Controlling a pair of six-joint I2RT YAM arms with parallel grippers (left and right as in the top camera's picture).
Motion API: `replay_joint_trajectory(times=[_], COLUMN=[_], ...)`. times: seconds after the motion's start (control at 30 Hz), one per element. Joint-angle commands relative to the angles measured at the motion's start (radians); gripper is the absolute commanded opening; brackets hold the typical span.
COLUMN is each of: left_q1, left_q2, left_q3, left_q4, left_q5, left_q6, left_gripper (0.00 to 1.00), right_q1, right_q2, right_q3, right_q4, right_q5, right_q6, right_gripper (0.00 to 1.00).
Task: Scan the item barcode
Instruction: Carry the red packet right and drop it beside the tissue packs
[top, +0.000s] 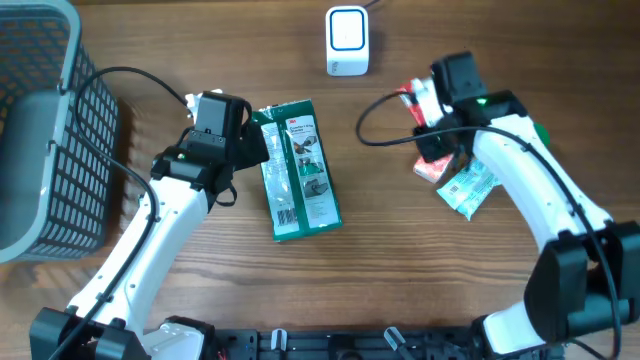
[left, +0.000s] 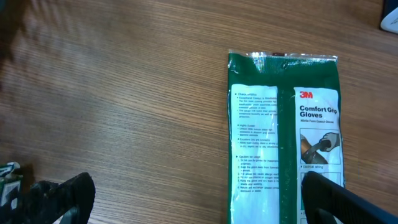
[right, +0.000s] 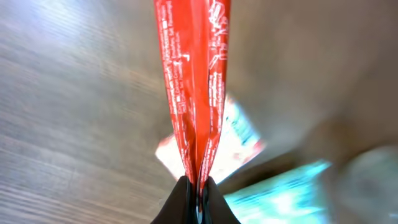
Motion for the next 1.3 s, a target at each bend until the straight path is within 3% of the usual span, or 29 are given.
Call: replay_joint_trajectory(times=[0.0, 0.2, 0.27, 0.3, 0.43, 0.6, 0.87, 1.03, 1.27], left_q1=[0.006, 0.006, 0.006, 0.006, 0.006, 0.006, 0.006, 0.006, 0.006], left_q2=[0.001, 0.001, 0.001, 0.001, 0.001, 0.001, 0.001, 0.001, 0.001], left_q3=[0.007, 0.007, 0.007, 0.007, 0.007, 0.007, 0.007, 0.007, 0.007], left_q4=[0.003, 0.003, 0.003, 0.003, 0.003, 0.003, 0.003, 0.003, 0.003], left_q5=[-0.006, -0.005, -0.006, -0.005, -0.005, -0.005, -0.005, -0.005, -0.005], left_q6=[0.011, 0.011, 0.011, 0.011, 0.011, 0.011, 0.011, 0.011, 0.011], left_gripper=[1.00, 1.00, 1.00, 1.00, 1.00, 1.00, 1.00, 1.00, 1.00], right_q1=[-0.037, -0.083, -0.084, -0.084, -0.084, -0.084, -0.052, 0.042, 0.302], right_q2=[0.012, 0.012, 0.012, 0.011, -0.004, -0.050, -0.122, -0.121, -0.086], right_q3=[-0.078, -0.084, -0.084, -0.084, -0.039, 0.139, 0.218, 0.177, 0.068], right_q4=[0.047, 0.064, 0.059, 0.057, 0.000, -0.153, -0.245, -0.192, -0.006], right_q5=[-0.145, -0.087, -0.086, -0.082, -0.065, -0.034, -0.404, -0.548, -0.362], right_q6=[0.129, 0.273, 0.284, 0.274, 0.242, 0.240, 0.214, 0.228, 0.482], right_gripper=[0.04, 0.07, 0.53, 0.70, 1.00, 1.00, 1.00, 0.99, 0.82])
